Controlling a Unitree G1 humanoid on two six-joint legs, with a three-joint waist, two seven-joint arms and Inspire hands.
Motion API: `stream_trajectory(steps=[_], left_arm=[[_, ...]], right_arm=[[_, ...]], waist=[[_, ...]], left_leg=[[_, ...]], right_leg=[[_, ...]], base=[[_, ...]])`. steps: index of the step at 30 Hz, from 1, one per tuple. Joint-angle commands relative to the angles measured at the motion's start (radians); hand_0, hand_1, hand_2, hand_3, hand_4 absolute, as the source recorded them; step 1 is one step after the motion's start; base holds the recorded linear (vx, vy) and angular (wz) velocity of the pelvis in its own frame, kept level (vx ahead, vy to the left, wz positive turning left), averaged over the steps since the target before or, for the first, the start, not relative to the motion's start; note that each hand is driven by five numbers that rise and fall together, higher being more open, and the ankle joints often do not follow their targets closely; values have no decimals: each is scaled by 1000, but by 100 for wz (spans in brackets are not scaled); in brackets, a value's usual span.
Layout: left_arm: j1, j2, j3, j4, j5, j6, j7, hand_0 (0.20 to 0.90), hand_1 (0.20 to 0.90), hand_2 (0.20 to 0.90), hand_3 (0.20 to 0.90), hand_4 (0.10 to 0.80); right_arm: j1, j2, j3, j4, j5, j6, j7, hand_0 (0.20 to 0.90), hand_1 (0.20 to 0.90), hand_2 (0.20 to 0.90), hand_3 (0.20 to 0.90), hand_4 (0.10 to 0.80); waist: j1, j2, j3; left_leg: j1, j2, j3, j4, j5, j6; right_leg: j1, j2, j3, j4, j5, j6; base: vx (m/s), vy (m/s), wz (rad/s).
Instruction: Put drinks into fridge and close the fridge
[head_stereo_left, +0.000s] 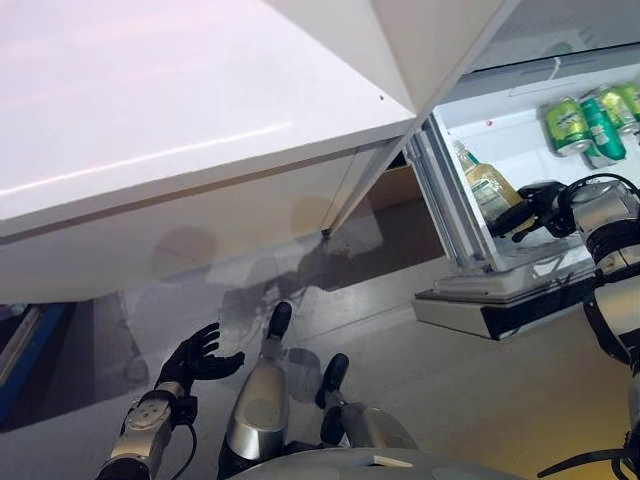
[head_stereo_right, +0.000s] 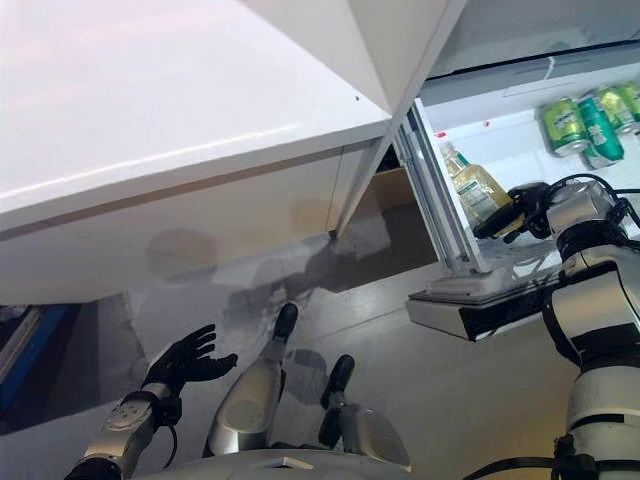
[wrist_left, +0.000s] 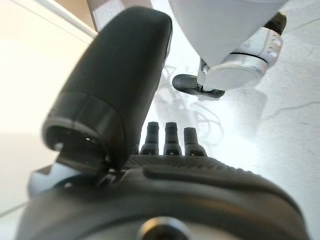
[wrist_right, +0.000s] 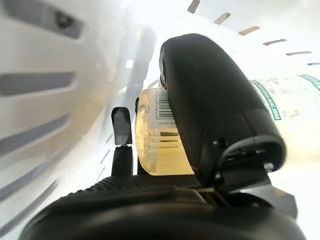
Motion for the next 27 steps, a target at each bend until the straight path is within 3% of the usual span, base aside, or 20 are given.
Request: stream_trajectory(steps=[1,20,22,24,25,26,27], left_arm=[[67,59,-44,-87,-29,-32,-2,900,900,900,900,800],[66,63,-60,-80,-31,-51,-30,900,900,900,900,800],[65,64,-62,-82,-32,-51,-32,900,900,900,900,800],[64,64,-68,-88,-37,-51,-27,900,900,900,900,800],[63,62,-68,-88,-35,-50,-26,900,900,900,900,800],[65,62,-68,-89,-35,-50,-25,900,900,900,900,800],[67,61,-68,-91,-37,-47,-25,900,900,900,900,800]], right_arm=[[-207,-94,80,19,-43,45,-26,300,300,300,200,100],[-190,-84,12,83,-4,46,-126,300,300,300,200,100],[-189,-85,10,81,1,42,-142,333,333,333,238,138],[-184,-85,0,79,2,40,-163,432,432,432,354,254],[-182,-86,-3,78,1,39,-172,573,573,573,518,418],[-176,-90,-6,76,7,31,-185,900,900,900,900,800],[-174,-93,-7,72,20,32,-196,900,900,900,900,800]], waist=[[17,13,-37],[34,61,-16],[33,63,-14],[29,67,-12],[28,69,-12],[26,71,-12],[24,73,-12]], left_leg=[[18,-17,32,18,-137,5],[-29,-40,11,26,-128,8],[-31,-41,11,26,-127,9],[-32,-42,13,26,-127,11],[-32,-42,14,25,-127,11],[-32,-43,15,25,-127,12],[-33,-43,16,25,-127,13]], right_leg=[[-121,-1,2,26,105,31],[-166,-13,-18,44,94,26],[-169,-13,-17,45,94,26],[-172,-14,-15,47,94,26],[-174,-15,-14,47,94,26],[-175,-14,-12,47,95,26],[-175,-15,-11,47,95,26]], base=[[5,-14,4],[2,3,3],[-25,16,4],[0,0,0],[0,0,0],[0,0,0],[0,0,0]])
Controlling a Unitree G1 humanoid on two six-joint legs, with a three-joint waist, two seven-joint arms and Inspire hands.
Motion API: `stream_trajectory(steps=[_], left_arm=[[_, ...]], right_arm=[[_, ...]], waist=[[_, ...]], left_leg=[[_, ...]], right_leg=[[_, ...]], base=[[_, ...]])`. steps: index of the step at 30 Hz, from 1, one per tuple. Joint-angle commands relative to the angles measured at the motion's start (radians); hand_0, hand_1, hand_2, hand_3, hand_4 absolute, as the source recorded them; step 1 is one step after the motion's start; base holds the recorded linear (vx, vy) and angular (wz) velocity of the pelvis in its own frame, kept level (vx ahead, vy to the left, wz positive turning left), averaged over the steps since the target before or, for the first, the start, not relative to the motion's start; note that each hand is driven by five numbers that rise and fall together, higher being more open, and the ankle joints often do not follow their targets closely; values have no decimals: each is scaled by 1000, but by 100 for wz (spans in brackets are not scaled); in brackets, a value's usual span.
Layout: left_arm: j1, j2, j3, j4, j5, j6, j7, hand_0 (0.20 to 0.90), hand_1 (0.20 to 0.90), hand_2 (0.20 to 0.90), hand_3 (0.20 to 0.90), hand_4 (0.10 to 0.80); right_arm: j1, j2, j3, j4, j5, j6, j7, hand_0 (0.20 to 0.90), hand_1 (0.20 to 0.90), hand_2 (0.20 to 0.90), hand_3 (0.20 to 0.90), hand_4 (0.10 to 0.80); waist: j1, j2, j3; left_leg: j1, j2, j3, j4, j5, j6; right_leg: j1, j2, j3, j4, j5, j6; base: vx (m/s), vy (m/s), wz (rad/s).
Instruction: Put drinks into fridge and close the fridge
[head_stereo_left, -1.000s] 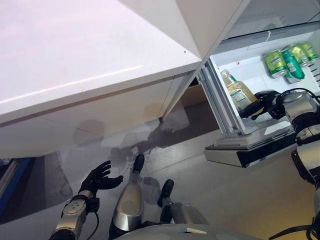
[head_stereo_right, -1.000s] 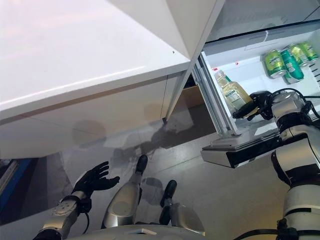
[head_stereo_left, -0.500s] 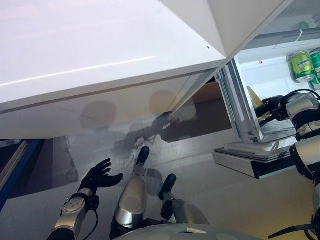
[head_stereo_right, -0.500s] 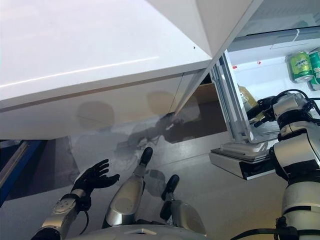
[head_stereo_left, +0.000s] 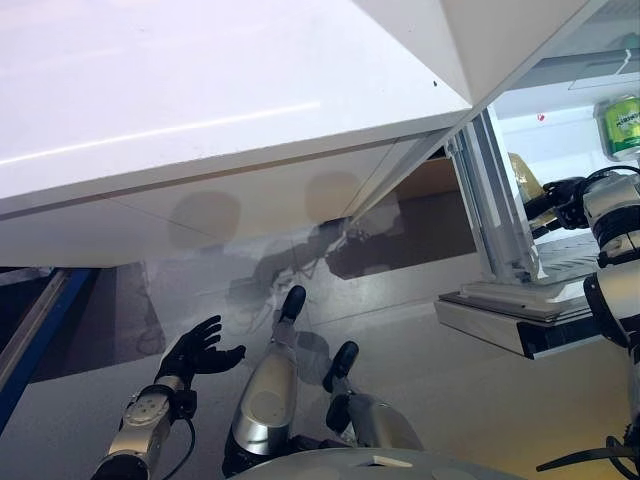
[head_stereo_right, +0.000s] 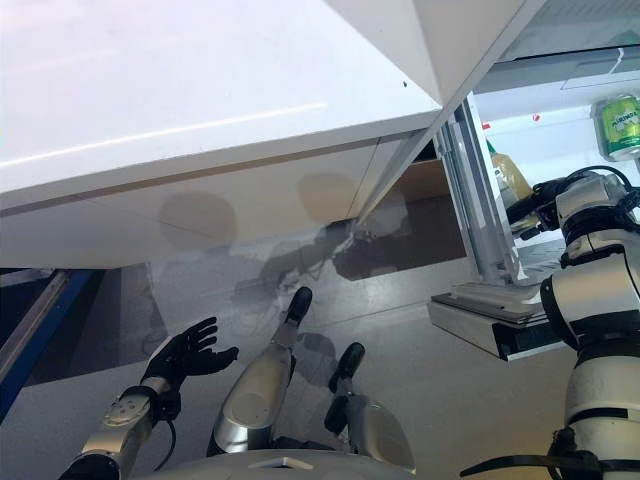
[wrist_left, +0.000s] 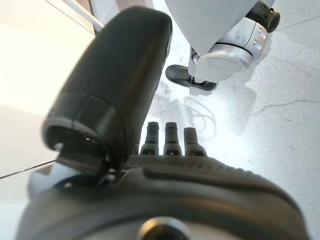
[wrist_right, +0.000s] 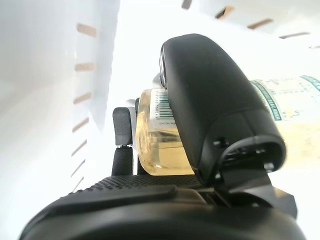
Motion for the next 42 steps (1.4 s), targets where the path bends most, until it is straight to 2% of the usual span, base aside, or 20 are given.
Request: stream_trajectory(steps=[1,10,18,23,28,31,37,42], left_arm=[[76,43,-57,-66,-31,-45,-5,900,900,900,900,800],[80,43,-56,-48,-38,-65,-18,900,900,900,900,800],[93,37,-46,-19,-16,-73,-28,900,900,900,900,800],[115,23,-33,11,13,-66,-28,900,900,900,900,800],[136,7,-13,62,47,-77,-41,900,900,900,900,800],[147,0,-5,80,63,-78,-41,900,900,900,900,800],[169,-18,8,127,80,-94,-42,900,900,900,900,800],[186,-51,15,168,92,-113,-47,900,900,900,900,800]], right_arm=[[-73,-111,42,-37,32,-31,-73,900,900,900,900,800],[-43,-124,7,-65,62,-63,-156,900,900,900,900,800],[3,-136,-28,-74,89,-82,-158,900,900,900,900,800],[65,-166,-71,-96,112,-139,-131,900,900,900,900,800],[140,-215,-104,-136,91,-206,-34,900,900,900,900,800],[173,-251,-114,-186,116,-233,-38,900,900,900,900,800],[274,-336,-202,-409,171,-307,-205,900,900,900,900,800],[377,-372,-319,-630,187,-372,-402,900,900,900,900,800]], waist=[[-7,49,-44],[-21,50,-52],[-28,38,-77],[-45,24,-118],[-67,5,-161],[-84,-5,-186],[-137,-23,-241],[-175,-14,-279]], left_leg=[[17,-27,42,26,-147,6],[26,-25,58,22,-150,8],[50,-20,68,14,-156,11],[85,-14,81,8,-162,13],[123,-9,98,3,-171,14],[144,-5,106,0,-176,14],[177,5,133,0,-193,12],[199,8,155,0,-206,12]], right_leg=[[-136,-10,18,48,93,28],[-137,-15,21,48,96,33],[-118,-13,23,38,98,38],[-90,-12,28,29,100,43],[-60,-13,37,20,103,49],[-46,-12,46,16,104,52],[-25,-5,71,10,101,58],[-13,-3,83,6,95,61]], base=[[-12,30,0],[-13,9,0],[0,0,0],[0,0,0],[39,2,-2],[45,-2,-4],[3,-1,-16],[-4,45,-17]])
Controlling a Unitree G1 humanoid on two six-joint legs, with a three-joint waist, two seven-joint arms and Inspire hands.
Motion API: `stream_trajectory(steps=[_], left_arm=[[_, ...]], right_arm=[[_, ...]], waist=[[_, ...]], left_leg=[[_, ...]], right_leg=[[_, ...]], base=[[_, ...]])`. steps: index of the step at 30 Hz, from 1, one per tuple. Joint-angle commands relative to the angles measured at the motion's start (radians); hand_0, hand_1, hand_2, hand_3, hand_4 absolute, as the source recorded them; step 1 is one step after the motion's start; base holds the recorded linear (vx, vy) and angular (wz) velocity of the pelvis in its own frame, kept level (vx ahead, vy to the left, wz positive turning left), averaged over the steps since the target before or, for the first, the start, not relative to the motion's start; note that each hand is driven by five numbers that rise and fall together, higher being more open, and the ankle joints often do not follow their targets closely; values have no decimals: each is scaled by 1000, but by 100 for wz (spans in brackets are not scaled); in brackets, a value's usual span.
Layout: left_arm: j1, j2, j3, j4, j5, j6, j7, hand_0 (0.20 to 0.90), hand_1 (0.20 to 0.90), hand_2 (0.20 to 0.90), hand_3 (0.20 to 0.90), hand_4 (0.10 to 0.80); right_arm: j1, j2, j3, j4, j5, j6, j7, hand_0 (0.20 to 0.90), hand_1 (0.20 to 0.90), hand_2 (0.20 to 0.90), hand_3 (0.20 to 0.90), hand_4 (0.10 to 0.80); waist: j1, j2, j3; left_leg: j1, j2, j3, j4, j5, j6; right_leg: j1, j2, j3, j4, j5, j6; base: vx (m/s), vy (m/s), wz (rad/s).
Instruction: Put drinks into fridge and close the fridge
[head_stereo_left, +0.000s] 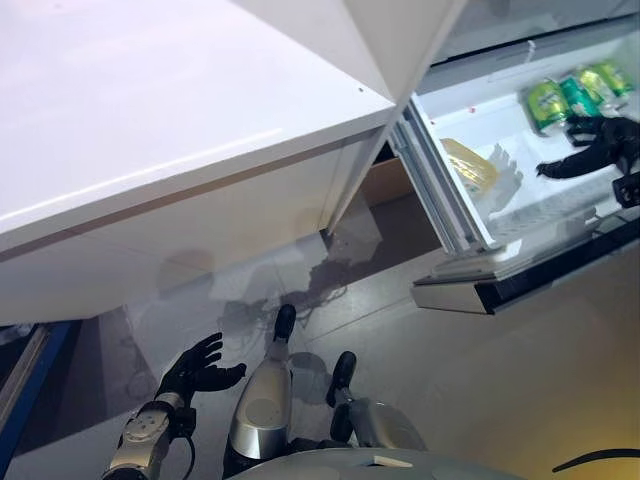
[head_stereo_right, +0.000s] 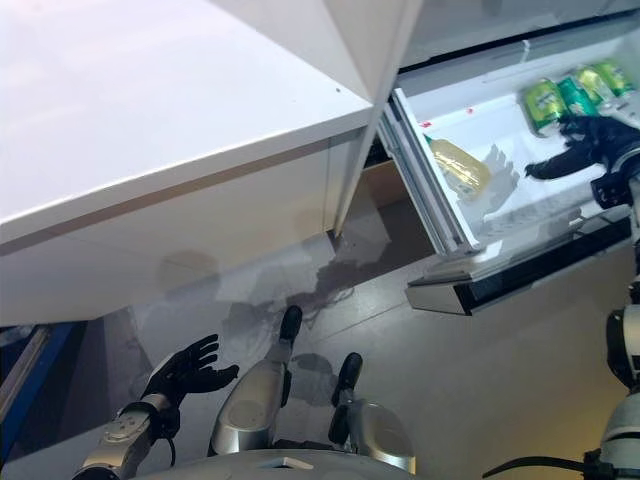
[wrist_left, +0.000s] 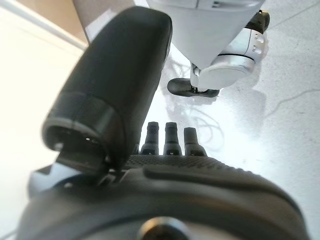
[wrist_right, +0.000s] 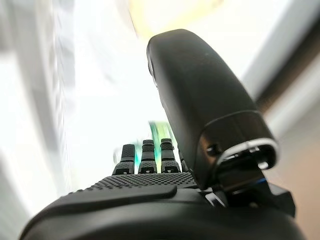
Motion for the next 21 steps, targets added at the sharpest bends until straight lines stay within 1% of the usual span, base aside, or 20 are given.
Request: stream_trajectory(steps=[1,2,3,4,6,8,9,12,13,14,15,16,17,18,19,21], left_arm=[[151,-22,-25,80,38,-74,-11,900,900,900,900,800],[154,-28,-25,86,39,-78,-12,900,900,900,900,800],[158,-48,-18,97,43,-85,-14,900,900,900,900,800],[159,-52,-17,100,46,-86,-15,900,900,900,900,800],[160,-88,-5,127,60,-105,-19,900,900,900,900,800],[163,-112,8,140,72,-117,-20,900,900,900,900,800],[165,-129,19,152,85,-127,-17,900,900,900,900,800],[170,-152,46,162,107,-134,-17,900,900,900,900,800],[177,-160,59,166,119,-137,-16,900,900,900,900,800],[188,-168,73,172,125,-142,-18,900,900,900,900,800],[192,-171,78,173,127,-142,-18,900,900,900,900,800],[203,-178,93,173,130,-141,-17,900,900,900,900,800],[204,-178,93,173,130,-142,-18,900,900,900,900,800],[220,-184,107,175,141,-152,-15,900,900,900,900,800],[229,-186,113,175,154,-161,-11,900,900,900,900,800],[248,-185,117,163,161,-178,-7,900,900,900,900,800]], right_arm=[[119,-104,-15,-161,16,-113,-239,900,900,900,900,800],[151,-104,-54,-206,18,-115,-270,900,900,900,900,800],[195,-97,-112,-280,24,-121,-326,900,900,900,900,800],[215,-93,-135,-303,25,-119,-341,900,900,900,900,800],[339,-52,-270,-445,25,-146,-447,900,900,900,900,800],[440,-7,-363,-542,8,-152,-503,900,900,900,900,800],[542,47,-448,-617,-15,-168,-540,900,900,900,900,800],[711,150,-560,-716,-49,-186,-583,900,900,900,900,800],[780,195,-601,-743,-58,-196,-595,900,900,900,900,800],[839,239,-635,-750,-69,-217,-601,900,900,900,900,800],[861,256,-648,-752,-66,-223,-602,900,900,900,900,800],[914,295,-679,-749,-42,-245,-592,900,900,900,900,800],[921,300,-684,-749,-40,-247,-591,900,900,900,900,800],[975,357,-702,-730,-16,-279,-605,900,900,900,900,800],[995,380,-709,-726,2,-296,-606,900,900,900,900,800],[1040,426,-711,-713,10,-296,-589,900,900,900,900,800]], waist=[[-40,-16,-275],[-45,-14,-283],[-58,-7,-296],[-61,-6,-300],[-85,7,-318],[-102,16,-326],[-113,22,-329],[-132,32,-326],[-142,33,-319],[-152,34,-307],[-156,35,-302],[-167,36,-287],[-167,35,-284],[-176,36,-265],[-179,36,-256],[-185,35,-236]], left_leg=[[91,-13,76,1,-204,6],[95,-13,79,1,-207,7],[102,-13,84,1,-212,8],[104,-13,85,1,-214,9],[118,-15,89,1,-225,12],[130,-15,94,1,-231,15],[139,-15,99,5,-238,17],[154,-18,116,29,-251,23],[150,-20,123,72,-269,27],[145,-22,127,117,-285,28],[142,-23,128,135,-291,29],[135,-26,127,180,-309,35],[133,-26,127,188,-313,36],[125,-29,124,231,-335,45],[124,-31,123,248,-345,49],[113,-37,120,287,-366,60]], right_leg=[[-94,-2,18,6,66,63],[-91,-2,21,6,63,63],[-88,-2,28,7,60,63],[-87,-2,31,7,58,63],[-80,-2,46,9,50,63],[-73,-4,53,14,43,62],[-66,-7,60,21,37,61],[-61,-14,69,63,13,53],[-63,-18,78,95,-2,46],[-65,-21,81,129,-15,39],[-66,-22,83,142,-20,36],[-67,-21,89,172,-34,28],[-67,-21,89,177,-37,27],[-71,-17,97,213,-55,18],[-73,-15,100,230,-64,15],[-84,-13,105,262,-80,6]], base=[[11,73,-19],[19,93,-26],[15,61,-24],[13,74,-24],[9,69,-25],[22,42,-13],[40,21,-16],[50,8,-18],[96,-16,-17],[105,-25,-17],[137,-41,-17],[93,-33,-11],[161,-69,-8],[148,-75,-2],[188,-115,-3],[97,-114,-3]])
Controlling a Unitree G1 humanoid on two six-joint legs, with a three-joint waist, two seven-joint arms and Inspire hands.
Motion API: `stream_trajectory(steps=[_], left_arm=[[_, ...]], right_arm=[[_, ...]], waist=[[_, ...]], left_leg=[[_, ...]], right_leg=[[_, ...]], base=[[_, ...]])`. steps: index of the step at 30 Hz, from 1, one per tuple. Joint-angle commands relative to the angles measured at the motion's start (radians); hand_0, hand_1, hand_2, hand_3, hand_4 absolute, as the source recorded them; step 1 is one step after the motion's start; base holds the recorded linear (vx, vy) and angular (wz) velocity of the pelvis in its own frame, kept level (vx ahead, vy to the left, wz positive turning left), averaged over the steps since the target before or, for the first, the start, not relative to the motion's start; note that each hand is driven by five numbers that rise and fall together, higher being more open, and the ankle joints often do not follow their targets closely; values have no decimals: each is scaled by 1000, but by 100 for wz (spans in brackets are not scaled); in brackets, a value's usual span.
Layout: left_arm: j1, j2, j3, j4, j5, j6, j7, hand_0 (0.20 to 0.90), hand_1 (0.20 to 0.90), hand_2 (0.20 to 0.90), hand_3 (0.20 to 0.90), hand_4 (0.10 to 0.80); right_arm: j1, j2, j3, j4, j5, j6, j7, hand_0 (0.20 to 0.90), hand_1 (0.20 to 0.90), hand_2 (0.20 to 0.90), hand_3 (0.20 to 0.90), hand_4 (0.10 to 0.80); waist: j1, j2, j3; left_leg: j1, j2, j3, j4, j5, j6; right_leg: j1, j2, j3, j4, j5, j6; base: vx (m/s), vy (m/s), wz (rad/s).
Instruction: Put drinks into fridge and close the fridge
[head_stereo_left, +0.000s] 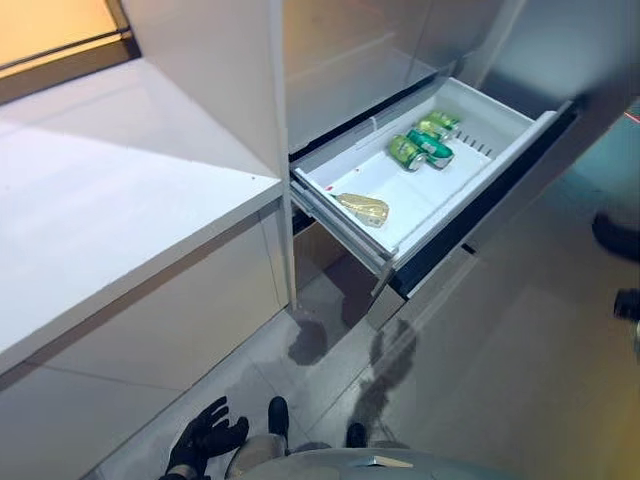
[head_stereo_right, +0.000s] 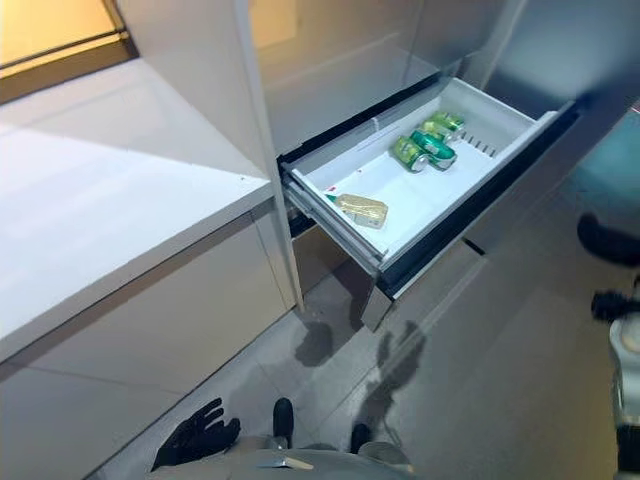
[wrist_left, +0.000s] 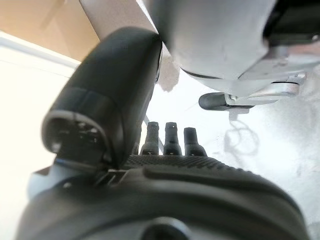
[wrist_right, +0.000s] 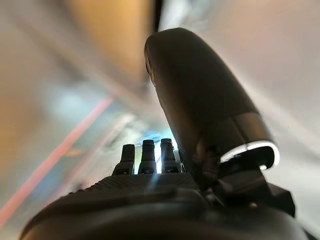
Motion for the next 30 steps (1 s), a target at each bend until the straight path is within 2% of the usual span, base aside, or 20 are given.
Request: stream_trajectory(steps=[1,5,10,15,21,25,26,27,30], left_arm=[[78,15,-17,-5,81,-59,-3,900,900,900,900,800],[39,34,-66,-38,56,-47,20,900,900,900,900,800],[-51,77,-148,-78,-24,-67,76,900,900,900,900,800],[-80,80,-181,-96,-42,-97,130,900,900,900,900,800],[-103,88,-216,-99,-26,-99,135,900,900,900,900,800],[-120,137,-242,-263,-55,76,159,900,900,900,900,800],[-120,137,-242,-264,-55,77,159,900,900,900,900,800],[-117,163,-250,-302,-67,123,162,900,900,900,900,800],[-114,196,-256,-316,-85,152,162,900,900,900,900,800]], right_arm=[[-48,-14,-90,-76,23,-148,-35,900,900,900,900,800],[-96,0,-28,-5,92,-131,-39,900,900,900,900,800],[-260,-29,110,67,161,-179,-77,900,900,900,900,800],[-379,-41,217,116,178,-241,-30,900,900,900,900,800],[-529,-55,337,130,172,-276,63,900,900,900,900,800],[-637,-79,403,95,168,-238,115,900,900,900,900,800],[-638,-79,403,95,168,-238,115,900,900,900,900,800],[-680,-88,426,86,167,-219,141,900,900,900,900,800],[-785,-95,506,88,168,-197,165,900,900,900,900,800]], waist=[[31,-14,35],[33,-11,91],[46,20,209],[65,51,267],[95,76,307],[105,98,310],[105,98,311],[112,109,309],[130,122,308]], left_leg=[[1,-20,9,259,-281,56],[-80,-28,-1,353,-306,63],[-238,-36,-20,478,-311,69],[-337,-48,-42,554,-310,65],[-386,-57,-60,600,-313,61],[-384,-61,-67,585,-299,59],[-384,-61,-67,585,-299,59],[-383,-65,-69,584,-297,58],[-372,-68,-73,573,-287,58]], right_leg=[[-165,21,0,272,-67,-24],[-225,21,2,341,-86,-42],[-368,18,-10,479,-107,-79],[-457,10,-19,563,-123,-101],[-495,9,-30,611,-138,-113],[-491,10,-37,605,-139,-114],[-490,10,-37,605,-139,-114],[-486,8,-38,602,-140,-114],[-467,8,-37,587,-138,-115]], base=[[29,-96,-1],[-76,-84,-8],[-240,-23,1],[-97,-6,0],[-35,-11,13],[2,36,11],[16,88,6],[15,81,2],[29,83,0]])
